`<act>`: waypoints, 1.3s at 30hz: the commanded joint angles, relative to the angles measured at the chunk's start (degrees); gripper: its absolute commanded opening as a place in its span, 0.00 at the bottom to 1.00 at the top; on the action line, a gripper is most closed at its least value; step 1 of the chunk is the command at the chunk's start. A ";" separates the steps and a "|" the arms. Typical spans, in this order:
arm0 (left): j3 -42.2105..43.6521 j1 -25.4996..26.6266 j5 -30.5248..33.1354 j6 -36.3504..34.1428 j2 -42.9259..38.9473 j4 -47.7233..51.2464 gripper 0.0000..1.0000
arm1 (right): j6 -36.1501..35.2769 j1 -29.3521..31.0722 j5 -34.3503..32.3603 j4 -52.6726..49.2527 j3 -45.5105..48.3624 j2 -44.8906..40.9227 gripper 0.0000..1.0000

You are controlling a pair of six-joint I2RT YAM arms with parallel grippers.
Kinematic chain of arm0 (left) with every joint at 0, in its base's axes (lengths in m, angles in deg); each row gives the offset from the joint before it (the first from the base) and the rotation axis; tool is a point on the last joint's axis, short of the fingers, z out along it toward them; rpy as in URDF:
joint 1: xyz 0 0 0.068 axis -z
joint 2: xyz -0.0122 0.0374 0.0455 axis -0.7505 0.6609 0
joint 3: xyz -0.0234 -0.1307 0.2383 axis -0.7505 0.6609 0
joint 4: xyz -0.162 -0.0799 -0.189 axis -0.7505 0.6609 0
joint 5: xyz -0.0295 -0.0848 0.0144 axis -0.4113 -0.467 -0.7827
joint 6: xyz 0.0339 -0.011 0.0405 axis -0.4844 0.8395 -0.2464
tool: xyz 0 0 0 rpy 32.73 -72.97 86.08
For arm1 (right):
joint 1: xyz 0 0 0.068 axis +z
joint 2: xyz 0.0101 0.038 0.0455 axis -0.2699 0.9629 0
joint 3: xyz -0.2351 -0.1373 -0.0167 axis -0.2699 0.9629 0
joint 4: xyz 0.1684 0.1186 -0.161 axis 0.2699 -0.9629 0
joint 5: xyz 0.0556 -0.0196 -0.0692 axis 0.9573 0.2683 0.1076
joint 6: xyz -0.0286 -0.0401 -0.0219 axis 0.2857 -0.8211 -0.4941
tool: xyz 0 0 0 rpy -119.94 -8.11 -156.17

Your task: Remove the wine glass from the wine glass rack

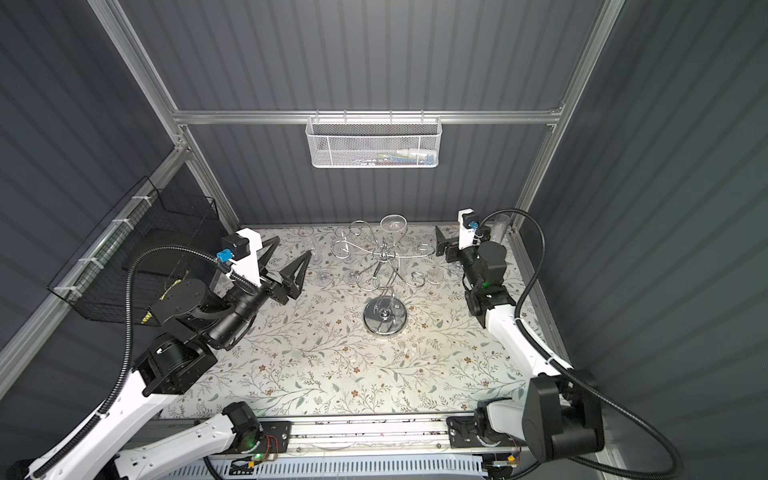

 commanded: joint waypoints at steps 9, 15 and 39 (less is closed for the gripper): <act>-7.19 0.27 -6.72 0.59 4.67 4.27 0.81 | 6.51 0.23 -1.88 -19.51 3.02 -18.62 0.99; -11.60 0.26 -8.87 -0.71 9.96 4.69 0.81 | 10.88 0.23 -1.88 -28.49 4.26 -28.06 0.99; -42.66 -17.91 -29.55 10.68 40.62 13.10 0.81 | 17.65 0.26 2.80 -43.33 2.22 -40.42 0.99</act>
